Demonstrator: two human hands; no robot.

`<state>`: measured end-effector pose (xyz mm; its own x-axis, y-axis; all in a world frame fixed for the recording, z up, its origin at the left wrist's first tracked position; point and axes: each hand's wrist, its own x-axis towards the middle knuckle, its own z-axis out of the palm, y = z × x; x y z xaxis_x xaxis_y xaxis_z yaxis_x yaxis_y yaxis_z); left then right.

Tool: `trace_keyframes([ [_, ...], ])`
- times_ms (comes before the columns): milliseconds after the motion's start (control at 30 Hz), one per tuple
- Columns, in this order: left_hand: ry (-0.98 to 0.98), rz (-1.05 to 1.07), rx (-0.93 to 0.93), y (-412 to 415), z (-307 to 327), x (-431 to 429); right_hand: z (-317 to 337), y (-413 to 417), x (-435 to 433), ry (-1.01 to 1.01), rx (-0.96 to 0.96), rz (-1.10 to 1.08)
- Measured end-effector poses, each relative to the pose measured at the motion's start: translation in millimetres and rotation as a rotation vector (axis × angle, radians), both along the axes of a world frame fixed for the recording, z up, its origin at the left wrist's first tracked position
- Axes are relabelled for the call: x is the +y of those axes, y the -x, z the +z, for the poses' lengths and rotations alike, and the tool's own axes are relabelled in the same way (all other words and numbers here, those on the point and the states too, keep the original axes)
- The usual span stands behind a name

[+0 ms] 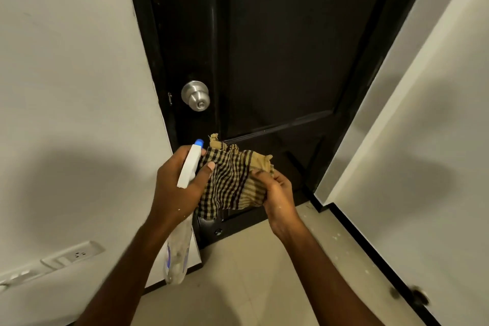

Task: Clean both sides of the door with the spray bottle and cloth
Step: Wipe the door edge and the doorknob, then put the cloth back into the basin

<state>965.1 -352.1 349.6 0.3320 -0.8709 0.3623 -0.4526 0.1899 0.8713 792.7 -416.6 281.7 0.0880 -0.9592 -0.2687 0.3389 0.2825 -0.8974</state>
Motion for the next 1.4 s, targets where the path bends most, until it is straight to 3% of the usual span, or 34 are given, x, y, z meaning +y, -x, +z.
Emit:
trace_keyframes([
  [133,0.011,-0.117,-0.025,15.0,-14.6,8.6,4.5,-10.3,43.0,0.052,0.036,0.048],
  [267,-0.176,-0.245,0.061,39.1,-28.0,17.6,7.7,-1.9,68.9,-0.064,-0.089,0.04],
  [533,-0.386,-0.529,0.091,102.1,-44.6,27.7,-17.1,71.5,108.6,-0.198,-0.287,-0.244],
  [767,-0.3,-0.687,0.084,183.8,-44.4,53.8,-43.7,171.2,159.0,-0.356,-0.407,-0.492],
  [1000,-0.204,-0.744,0.061,309.6,-54.8,115.3,-60.9,309.3,252.0,-0.357,-0.709,-0.673],
  [1133,-0.182,-0.83,0.025,391.1,-62.1,155.1,-59.3,378.5,311.8,-0.381,-0.553,-0.713],
  [1400,-0.121,-1.081,-0.016,552.3,-64.4,237.1,-75.8,511.9,433.2,-0.458,-0.29,-1.035],
])
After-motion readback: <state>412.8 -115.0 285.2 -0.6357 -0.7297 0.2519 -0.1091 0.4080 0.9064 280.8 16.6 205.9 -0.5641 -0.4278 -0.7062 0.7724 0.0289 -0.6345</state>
